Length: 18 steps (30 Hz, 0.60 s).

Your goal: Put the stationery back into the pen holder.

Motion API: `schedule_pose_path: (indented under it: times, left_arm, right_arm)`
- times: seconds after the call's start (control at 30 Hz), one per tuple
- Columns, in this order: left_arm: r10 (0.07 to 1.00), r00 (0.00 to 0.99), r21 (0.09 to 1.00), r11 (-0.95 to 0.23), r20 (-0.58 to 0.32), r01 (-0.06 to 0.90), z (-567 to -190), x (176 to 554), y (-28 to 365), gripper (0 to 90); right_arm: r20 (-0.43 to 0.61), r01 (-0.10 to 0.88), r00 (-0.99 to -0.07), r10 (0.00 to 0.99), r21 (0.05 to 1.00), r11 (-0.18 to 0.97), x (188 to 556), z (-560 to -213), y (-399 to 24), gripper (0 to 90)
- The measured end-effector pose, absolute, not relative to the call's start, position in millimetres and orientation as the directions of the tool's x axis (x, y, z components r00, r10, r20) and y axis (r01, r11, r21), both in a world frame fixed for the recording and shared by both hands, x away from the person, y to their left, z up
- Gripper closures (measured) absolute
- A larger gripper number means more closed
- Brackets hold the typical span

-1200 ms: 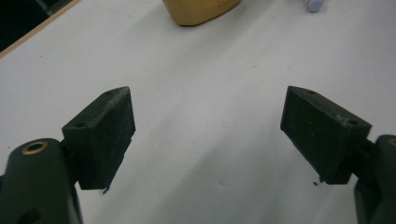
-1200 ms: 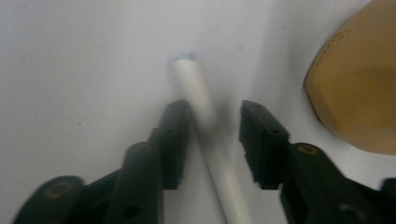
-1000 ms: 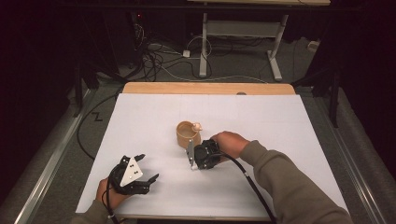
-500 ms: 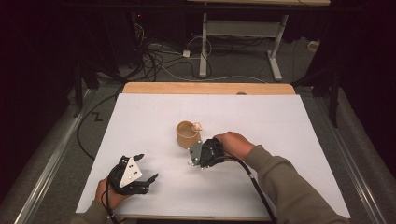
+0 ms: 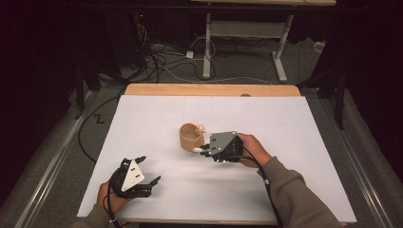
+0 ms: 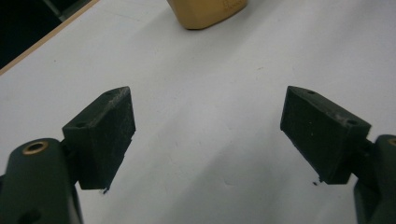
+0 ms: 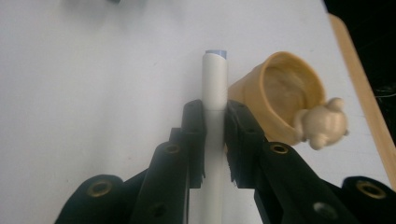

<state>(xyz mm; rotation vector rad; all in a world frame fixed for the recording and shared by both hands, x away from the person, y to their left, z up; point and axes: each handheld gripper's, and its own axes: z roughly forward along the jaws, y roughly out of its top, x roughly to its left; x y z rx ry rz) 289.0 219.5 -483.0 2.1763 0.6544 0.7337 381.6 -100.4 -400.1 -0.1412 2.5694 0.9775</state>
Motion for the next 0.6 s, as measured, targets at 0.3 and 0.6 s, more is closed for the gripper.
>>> schedule_pose_path:
  times: [0.3, 0.6]
  left_arm:
    - [0.648, 0.700, 0.770, -0.598, 0.300, 0.223, -482, 289, 221, 17.2]
    - [0.648, 0.700, 0.767, -0.600, 0.300, 0.228, -483, 290, 219, 17.2]
  right_arm:
    - [-0.345, -0.156, -0.921, 0.183, 0.754, 0.638, 377, -397, -121, 79.1]
    - [-0.292, -0.106, -0.909, 0.296, 0.851, 0.514, 370, -402, -136, 79.0]
